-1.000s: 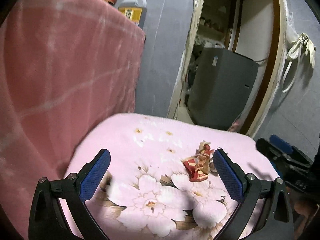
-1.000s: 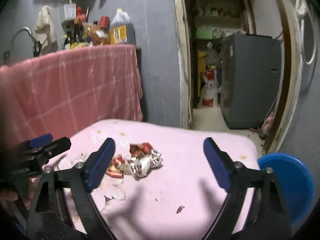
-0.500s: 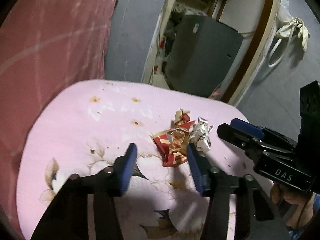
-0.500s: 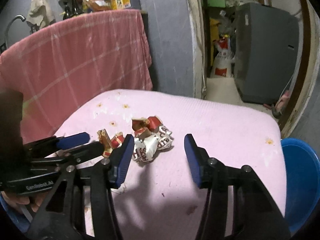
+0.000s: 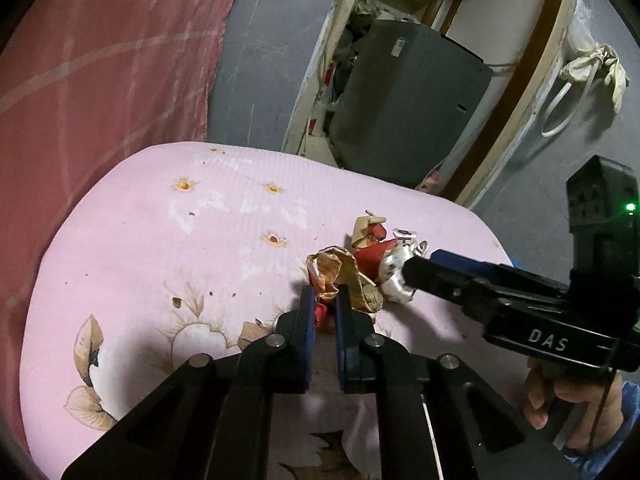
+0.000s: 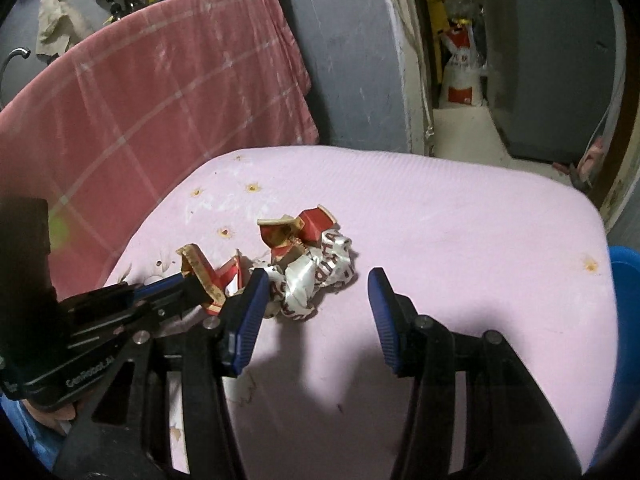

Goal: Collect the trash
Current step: 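Grasp a red-gold wrapper with the left tool while the right tool grasps a red-white wrapper, then lift both wrappers and carry them over the blue basin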

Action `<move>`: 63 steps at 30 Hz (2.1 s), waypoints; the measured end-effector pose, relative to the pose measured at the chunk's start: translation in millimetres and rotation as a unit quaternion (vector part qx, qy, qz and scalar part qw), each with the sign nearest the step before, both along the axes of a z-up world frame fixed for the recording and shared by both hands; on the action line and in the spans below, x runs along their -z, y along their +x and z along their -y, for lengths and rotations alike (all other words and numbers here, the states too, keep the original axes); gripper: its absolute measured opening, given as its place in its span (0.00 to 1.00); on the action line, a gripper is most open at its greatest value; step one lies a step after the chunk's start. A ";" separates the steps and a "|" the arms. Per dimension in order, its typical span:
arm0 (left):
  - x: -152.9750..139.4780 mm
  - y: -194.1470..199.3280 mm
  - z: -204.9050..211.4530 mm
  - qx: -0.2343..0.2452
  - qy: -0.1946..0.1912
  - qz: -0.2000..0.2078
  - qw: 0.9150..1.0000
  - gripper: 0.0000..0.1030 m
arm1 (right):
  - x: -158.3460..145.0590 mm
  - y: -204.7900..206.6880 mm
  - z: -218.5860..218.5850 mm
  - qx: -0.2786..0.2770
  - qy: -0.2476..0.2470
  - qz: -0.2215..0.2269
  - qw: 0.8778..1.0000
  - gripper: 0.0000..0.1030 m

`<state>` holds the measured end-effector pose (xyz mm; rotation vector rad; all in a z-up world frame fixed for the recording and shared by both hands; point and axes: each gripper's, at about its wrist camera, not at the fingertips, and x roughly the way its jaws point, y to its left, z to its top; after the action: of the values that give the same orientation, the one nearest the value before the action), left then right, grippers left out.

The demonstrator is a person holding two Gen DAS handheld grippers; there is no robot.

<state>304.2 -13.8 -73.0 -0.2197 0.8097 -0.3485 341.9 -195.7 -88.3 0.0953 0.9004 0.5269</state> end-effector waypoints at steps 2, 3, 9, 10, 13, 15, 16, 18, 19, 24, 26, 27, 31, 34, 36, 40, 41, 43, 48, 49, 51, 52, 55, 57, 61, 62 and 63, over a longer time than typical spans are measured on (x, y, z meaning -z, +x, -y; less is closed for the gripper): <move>-1.3 -1.1 -1.9 -0.005 -0.001 0.002 1.000 0.06 | 1.5 -0.2 -1.2 -0.004 0.007 -0.006 1.000 0.44; -1.9 -2.0 -3.0 -0.008 -0.001 0.004 1.000 0.06 | 1.3 -0.9 -1.2 -0.006 0.010 -0.007 1.000 0.43; -4.2 -7.3 -9.5 -0.023 -0.004 0.009 1.000 0.06 | 1.7 -2.1 -3.7 -0.012 0.023 -0.011 1.000 0.21; -3.9 -8.1 -10.3 -0.025 -0.004 0.009 1.000 0.06 | 2.4 -1.9 -4.5 -0.014 0.026 -0.014 0.999 0.19; -3.6 -10.5 -16.0 -0.033 -0.006 0.007 0.999 0.06 | 5.8 1.1 -5.8 -0.015 0.036 -0.031 0.999 0.18; -4.8 -13.2 -18.1 -0.042 -0.006 0.007 0.999 0.06 | 5.2 1.3 -7.5 -0.013 0.032 -0.030 0.999 0.21; -4.9 -14.0 -20.5 -0.047 -0.004 0.008 0.999 0.06 | 4.4 1.1 -9.2 -0.013 0.029 -0.028 0.999 0.22; -5.2 -14.8 -24.7 -0.056 0.000 0.007 0.998 0.06 | 4.3 1.3 -11.0 -0.013 0.027 -0.029 0.999 0.22; -4.9 -14.8 -26.7 -0.060 0.000 0.006 0.998 0.06 | 4.4 2.0 -11.6 -0.013 0.026 -0.030 0.999 0.22; -4.9 -15.2 -31.4 -0.063 -0.003 0.006 0.998 0.06 | 7.1 6.7 -10.2 -0.007 0.038 -0.041 0.998 0.23; -5.0 -14.8 -33.1 -0.063 -0.002 0.006 0.998 0.06 | 8.4 6.4 -7.5 -0.007 0.046 -0.044 0.998 0.21; -5.1 -15.9 -33.2 -0.062 -0.001 0.006 0.998 0.06 | 8.8 5.9 -7.1 -0.008 0.049 -0.044 0.998 0.20; -5.6 -17.9 -27.4 -0.062 -0.001 0.006 0.998 0.06 | 10.6 1.0 0.2 -0.003 0.066 -0.041 0.997 0.12; -7.0 -18.0 -25.5 -0.057 0.002 0.009 0.998 0.06 | 9.8 -7.8 12.3 0.010 0.078 -0.034 0.996 0.11; -7.2 -18.6 -22.9 -0.052 0.004 0.011 0.999 0.06 | 8.2 -15.4 18.3 0.017 0.079 -0.028 0.996 0.11; -7.2 -21.2 -15.1 -0.042 0.007 0.016 0.999 0.06 | 3.2 -29.1 28.9 0.025 0.074 -0.015 0.997 0.11; -7.6 -22.3 -12.5 -0.038 0.008 0.018 0.999 0.06 | 0.7 -34.5 31.7 0.030 0.063 -0.004 0.998 0.11; -7.7 -23.9 -9.1 -0.031 0.008 0.022 0.999 0.06 | -3.0 -42.9 36.3 0.035 0.047 0.014 0.998 0.11; -15.9 -33.4 5.3 -0.013 0.006 0.053 0.998 0.06 | -11.5 -61.1 46.4 0.045 0.046 0.055 0.996 0.11; -19.0 -36.2 8.3 -0.010 0.005 0.062 0.998 0.06 | -14.7 -65.3 47.3 0.048 0.044 0.068 0.996 0.11; -26.3 -41.7 15.2 -0.005 0.004 0.083 0.997 0.06 | -23.8 -75.1 49.8 0.053 0.042 0.097 0.993 0.11; -30.0 -43.4 18.5 -0.003 0.003 0.091 0.996 0.06 | -29.4 -80.0 51.3 0.057 0.041 0.112 0.991 0.11; -46.4 -52.8 32.2 0.007 -0.003 0.131 0.991 0.06 | -48.8 -94.8 59.6 0.071 0.042 0.160 0.984 0.11; -58.4 -56.9 41.3 0.012 -0.004 0.155 0.988 0.06 | -63.7 -105.1 67.0 0.083 0.040 0.193 0.977 0.11; -83.2 -62.0 60.1 0.022 -0.009 0.200 0.979 0.06 | -90.4 -122.4 82.7 0.108 0.032 0.245 0.963 0.11; -91.5 -64.0 68.5 0.026 -0.012 0.213 0.977 0.06 | -99.0 -128.2 89.8 0.118 0.028 0.261 0.958 0.11; -95.8 -65.2 71.7 0.030 -0.014 0.221 0.975 0.06 | -105.0 -133.1 95.5 0.125 0.026 0.273 0.954 0.11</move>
<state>239.0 -85.5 22.7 -0.1356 0.3735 -0.4457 208.8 -291.2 16.7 0.1034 0.3254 0.3141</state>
